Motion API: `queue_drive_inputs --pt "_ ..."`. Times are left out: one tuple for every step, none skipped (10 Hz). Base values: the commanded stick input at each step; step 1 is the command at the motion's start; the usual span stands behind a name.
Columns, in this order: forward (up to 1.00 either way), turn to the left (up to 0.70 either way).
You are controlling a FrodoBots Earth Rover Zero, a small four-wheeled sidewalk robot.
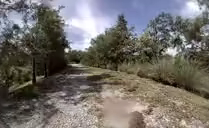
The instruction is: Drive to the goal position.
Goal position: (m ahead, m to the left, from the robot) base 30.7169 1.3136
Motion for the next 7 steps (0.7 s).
queue_drive_inputs --pt "0.84 0.0" --pt "0.84 0.0" --pt "0.84 0.0" --pt "0.84 0.0" --pt "0.84 0.0" --pt "0.84 0.0" --pt "0.84 0.0"
